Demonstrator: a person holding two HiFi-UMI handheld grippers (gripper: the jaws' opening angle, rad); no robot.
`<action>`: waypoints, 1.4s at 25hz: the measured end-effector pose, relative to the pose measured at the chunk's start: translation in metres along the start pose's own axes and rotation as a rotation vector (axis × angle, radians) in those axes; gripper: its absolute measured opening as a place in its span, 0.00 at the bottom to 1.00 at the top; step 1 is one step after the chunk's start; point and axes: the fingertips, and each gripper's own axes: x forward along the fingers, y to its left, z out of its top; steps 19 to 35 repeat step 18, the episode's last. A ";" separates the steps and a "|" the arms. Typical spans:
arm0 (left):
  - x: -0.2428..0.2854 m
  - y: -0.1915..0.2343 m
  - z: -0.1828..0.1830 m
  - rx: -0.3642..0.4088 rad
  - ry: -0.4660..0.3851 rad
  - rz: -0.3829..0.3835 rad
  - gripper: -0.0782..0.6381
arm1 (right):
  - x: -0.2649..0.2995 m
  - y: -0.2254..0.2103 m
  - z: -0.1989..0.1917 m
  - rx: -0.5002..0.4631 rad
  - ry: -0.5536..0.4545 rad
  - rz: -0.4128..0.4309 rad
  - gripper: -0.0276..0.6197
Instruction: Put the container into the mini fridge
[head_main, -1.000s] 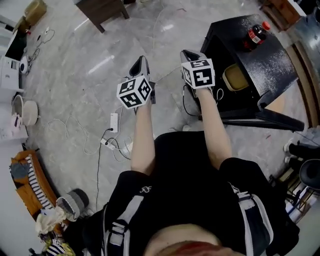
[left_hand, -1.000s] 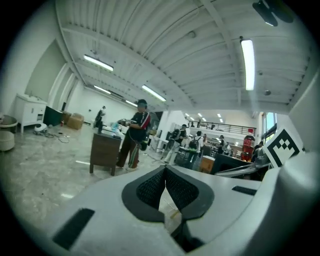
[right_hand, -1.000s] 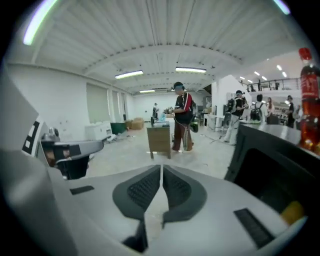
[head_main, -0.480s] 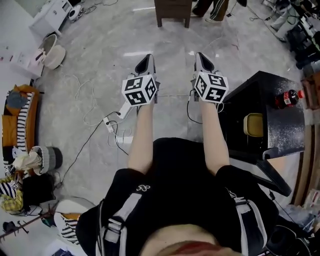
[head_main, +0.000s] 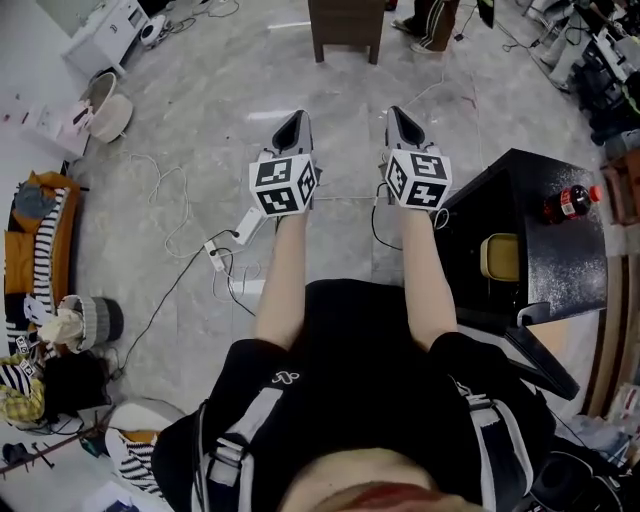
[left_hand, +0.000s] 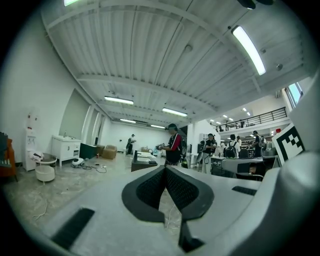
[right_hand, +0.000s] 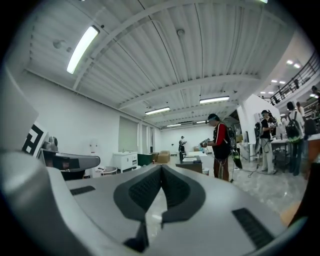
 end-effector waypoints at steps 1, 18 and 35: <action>0.002 -0.001 0.000 -0.002 0.000 -0.001 0.12 | 0.000 -0.002 0.000 -0.002 0.001 -0.001 0.06; 0.030 -0.020 -0.009 0.054 0.029 -0.046 0.12 | 0.008 -0.016 -0.003 -0.032 0.021 0.014 0.06; 0.030 -0.020 -0.009 0.054 0.029 -0.046 0.12 | 0.008 -0.016 -0.003 -0.032 0.021 0.014 0.06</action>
